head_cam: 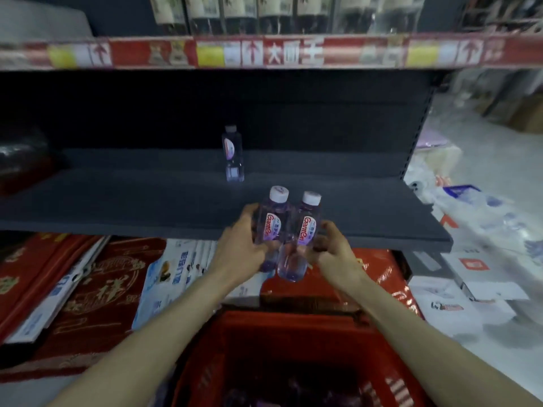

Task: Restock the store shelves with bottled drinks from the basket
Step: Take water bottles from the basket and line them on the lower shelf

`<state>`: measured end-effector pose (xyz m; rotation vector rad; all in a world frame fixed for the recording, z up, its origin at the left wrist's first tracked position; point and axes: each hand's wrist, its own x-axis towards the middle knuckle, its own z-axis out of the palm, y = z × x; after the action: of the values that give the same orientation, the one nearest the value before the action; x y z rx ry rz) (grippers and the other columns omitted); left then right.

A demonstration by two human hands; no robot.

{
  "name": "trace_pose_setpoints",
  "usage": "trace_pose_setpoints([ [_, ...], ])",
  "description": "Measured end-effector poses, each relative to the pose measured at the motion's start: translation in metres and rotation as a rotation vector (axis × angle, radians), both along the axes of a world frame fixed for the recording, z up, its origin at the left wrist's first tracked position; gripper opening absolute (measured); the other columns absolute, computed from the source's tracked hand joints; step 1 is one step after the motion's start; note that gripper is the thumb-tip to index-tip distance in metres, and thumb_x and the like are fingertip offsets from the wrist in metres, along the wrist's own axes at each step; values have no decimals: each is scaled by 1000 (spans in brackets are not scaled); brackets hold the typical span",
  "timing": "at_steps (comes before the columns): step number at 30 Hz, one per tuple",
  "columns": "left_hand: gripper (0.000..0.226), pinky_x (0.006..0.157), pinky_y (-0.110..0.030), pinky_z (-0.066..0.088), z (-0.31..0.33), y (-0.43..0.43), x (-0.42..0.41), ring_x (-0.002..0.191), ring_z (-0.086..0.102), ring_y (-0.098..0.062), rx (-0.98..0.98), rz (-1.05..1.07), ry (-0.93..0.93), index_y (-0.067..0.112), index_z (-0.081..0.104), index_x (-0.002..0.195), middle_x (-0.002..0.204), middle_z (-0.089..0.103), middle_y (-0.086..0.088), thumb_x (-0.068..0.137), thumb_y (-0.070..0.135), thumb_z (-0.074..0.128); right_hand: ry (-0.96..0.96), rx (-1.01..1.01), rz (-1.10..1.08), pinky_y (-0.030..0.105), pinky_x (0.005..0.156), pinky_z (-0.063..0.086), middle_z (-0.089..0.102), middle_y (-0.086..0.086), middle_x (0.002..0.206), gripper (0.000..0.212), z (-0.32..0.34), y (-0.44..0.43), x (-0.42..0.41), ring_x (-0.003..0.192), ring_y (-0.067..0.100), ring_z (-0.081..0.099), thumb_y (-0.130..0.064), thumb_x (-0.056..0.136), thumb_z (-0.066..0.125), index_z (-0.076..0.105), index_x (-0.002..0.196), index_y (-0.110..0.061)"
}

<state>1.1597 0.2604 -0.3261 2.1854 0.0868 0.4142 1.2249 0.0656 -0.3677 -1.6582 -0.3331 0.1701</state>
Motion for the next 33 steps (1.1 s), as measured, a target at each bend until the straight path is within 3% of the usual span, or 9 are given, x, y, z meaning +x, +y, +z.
trace_pose_setpoints([
  [2,70,95,-38,56,22,9,16,97,70,-4,11,9,-46,38,45,136,106,73,18,80,26,86,-77,-7,2,46,85,60,71,25,107,52,24,14,20,100,35,71,-8,85,75,50,128,-21],
  [5,67,93,-33,56,39,18,42,94,69,3,-28,-2,-97,37,45,135,102,72,20,83,22,85,-163,-16,-12,51,93,58,70,20,113,62,45,30,51,105,32,71,-17,80,76,47,135,-21],
  [11,66,96,-43,58,19,34,97,103,71,-6,-142,26,-154,39,43,135,112,73,14,86,17,81,-170,-24,-31,45,99,58,71,8,118,57,48,53,96,110,18,70,5,91,70,47,134,-25],
  [19,75,99,-48,55,-18,47,130,119,63,-15,-137,153,-195,56,32,143,122,68,16,88,34,78,-180,-93,-61,42,104,55,70,-4,123,62,34,76,122,115,9,67,-6,93,71,43,144,-27],
  [21,71,102,-47,53,-23,51,133,122,61,-15,-129,136,-186,50,37,146,124,67,18,89,35,77,-175,-113,-41,38,107,53,69,-7,126,65,32,75,123,118,6,65,-9,94,72,41,147,-30],
  [24,58,103,-45,53,-33,55,133,120,61,-13,-78,122,-173,44,51,134,125,66,14,85,33,81,-183,-230,-37,28,104,52,68,-13,126,71,29,68,118,116,2,64,-17,90,78,39,147,-32],
  [27,46,95,-40,57,-41,55,134,104,65,-9,-58,173,-117,39,61,119,114,67,9,81,36,86,-177,-352,-96,29,99,55,69,-15,112,51,20,67,114,105,4,66,-19,88,80,49,129,-25],
  [30,40,90,-31,55,-40,57,142,96,66,-10,-14,181,-81,28,68,116,109,70,6,81,36,86,-164,-379,-146,9,79,52,65,-18,100,40,17,73,119,89,-4,61,-20,91,78,54,124,-20],
  [33,43,89,-26,53,-34,66,158,98,69,-14,5,168,-31,23,69,119,109,74,4,81,33,87,-180,-440,-146,20,82,50,69,-6,109,37,19,82,131,97,12,64,-24,93,74,56,124,-17],
])
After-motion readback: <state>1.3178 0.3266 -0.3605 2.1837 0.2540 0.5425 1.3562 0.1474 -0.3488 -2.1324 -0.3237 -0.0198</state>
